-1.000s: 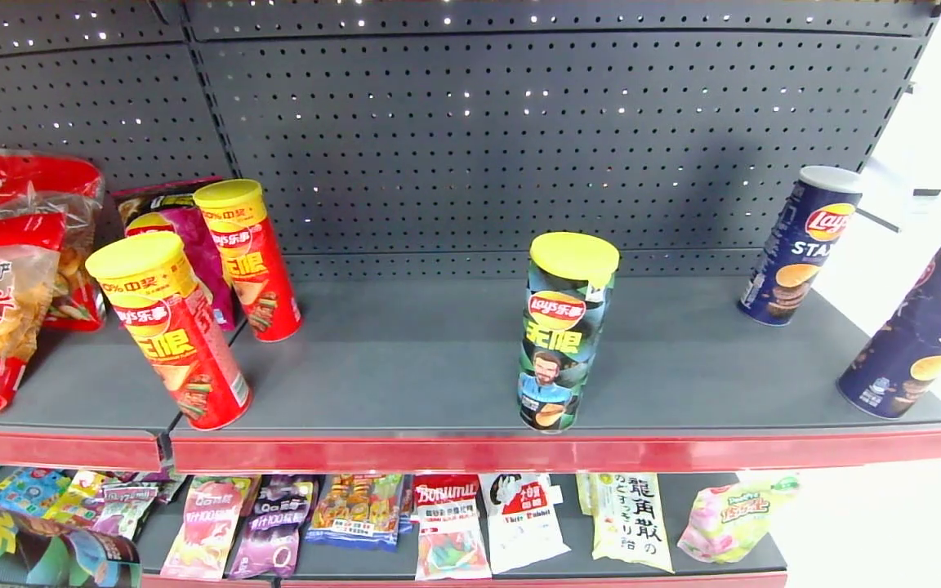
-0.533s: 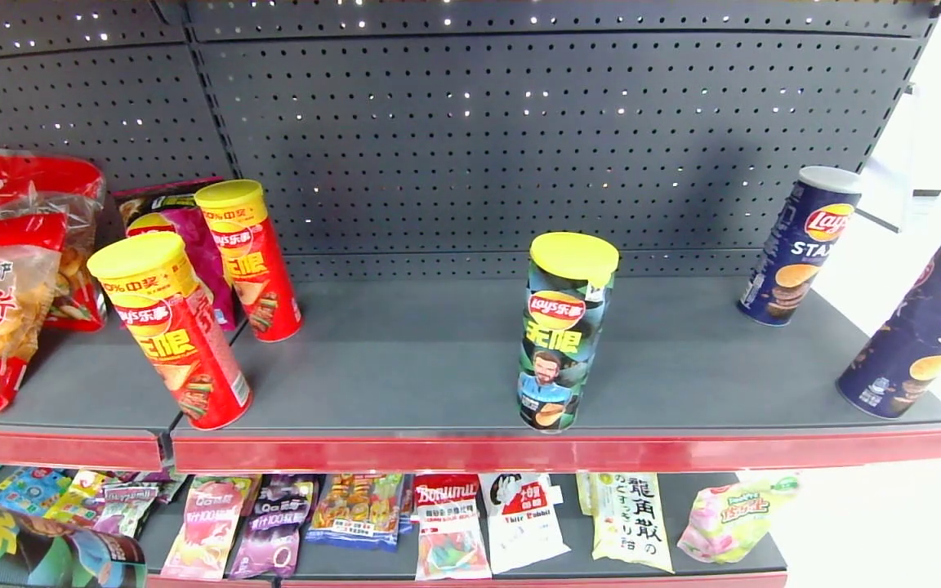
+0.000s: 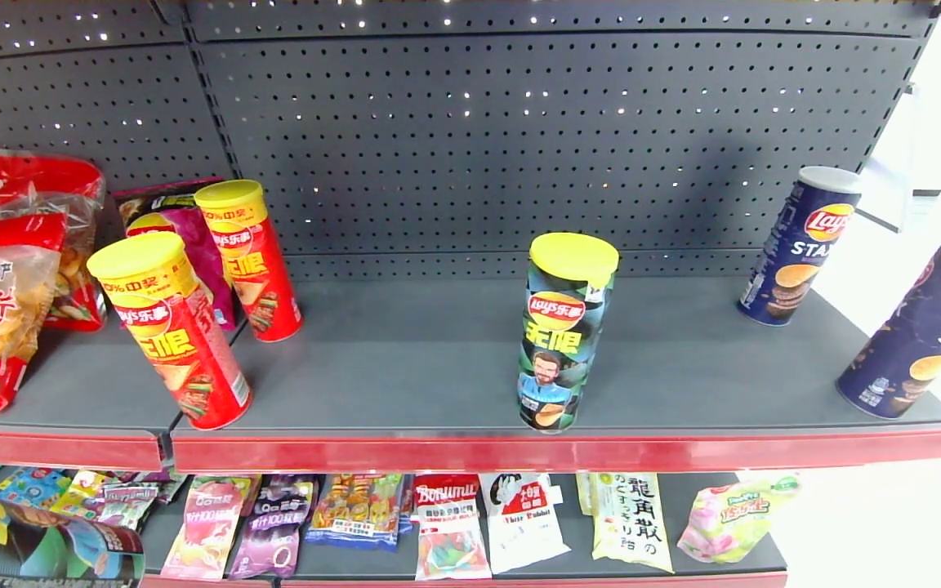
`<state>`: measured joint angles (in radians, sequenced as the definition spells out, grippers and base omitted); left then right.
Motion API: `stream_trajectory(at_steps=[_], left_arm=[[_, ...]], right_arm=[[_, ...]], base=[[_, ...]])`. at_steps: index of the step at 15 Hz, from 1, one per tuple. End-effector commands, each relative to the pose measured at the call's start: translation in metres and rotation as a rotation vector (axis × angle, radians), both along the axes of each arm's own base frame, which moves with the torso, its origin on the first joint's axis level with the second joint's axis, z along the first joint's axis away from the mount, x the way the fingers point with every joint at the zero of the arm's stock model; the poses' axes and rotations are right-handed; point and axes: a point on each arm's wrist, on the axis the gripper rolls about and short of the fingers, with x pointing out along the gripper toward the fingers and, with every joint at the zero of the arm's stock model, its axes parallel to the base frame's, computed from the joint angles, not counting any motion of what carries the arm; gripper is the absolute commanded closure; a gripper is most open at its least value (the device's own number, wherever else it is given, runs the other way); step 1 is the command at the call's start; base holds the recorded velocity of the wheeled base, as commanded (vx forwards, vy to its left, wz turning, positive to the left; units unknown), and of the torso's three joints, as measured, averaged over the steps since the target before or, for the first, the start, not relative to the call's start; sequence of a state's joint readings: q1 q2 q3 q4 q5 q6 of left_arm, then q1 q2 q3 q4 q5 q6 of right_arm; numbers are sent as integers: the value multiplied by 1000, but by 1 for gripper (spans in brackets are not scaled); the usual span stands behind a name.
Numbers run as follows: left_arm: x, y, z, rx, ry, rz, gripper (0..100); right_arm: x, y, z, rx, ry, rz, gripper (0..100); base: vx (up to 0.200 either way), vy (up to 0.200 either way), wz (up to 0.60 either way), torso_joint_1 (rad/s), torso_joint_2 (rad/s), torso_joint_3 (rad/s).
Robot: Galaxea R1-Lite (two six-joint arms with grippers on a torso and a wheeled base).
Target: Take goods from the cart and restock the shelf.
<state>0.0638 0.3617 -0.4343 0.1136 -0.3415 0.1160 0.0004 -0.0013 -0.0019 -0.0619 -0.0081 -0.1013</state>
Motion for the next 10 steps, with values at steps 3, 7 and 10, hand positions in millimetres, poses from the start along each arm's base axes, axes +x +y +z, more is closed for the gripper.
stream_trajectory(at_steps=[3,7,10], left_arm=[[0,0,-1,0,2,0,100],[-1,0,-2,1,-3,0,100],[-1,0,-1,1,-3,0,100]], right_arm=[[0,0,-7,83,76,11,0],[0,0,-7,90,66,15,0],[0,0,-7,92,68,15,0]], base=[[0,0,0,0,0,0],[0,0,0,0,0,0],[0,0,0,0,0,0]])
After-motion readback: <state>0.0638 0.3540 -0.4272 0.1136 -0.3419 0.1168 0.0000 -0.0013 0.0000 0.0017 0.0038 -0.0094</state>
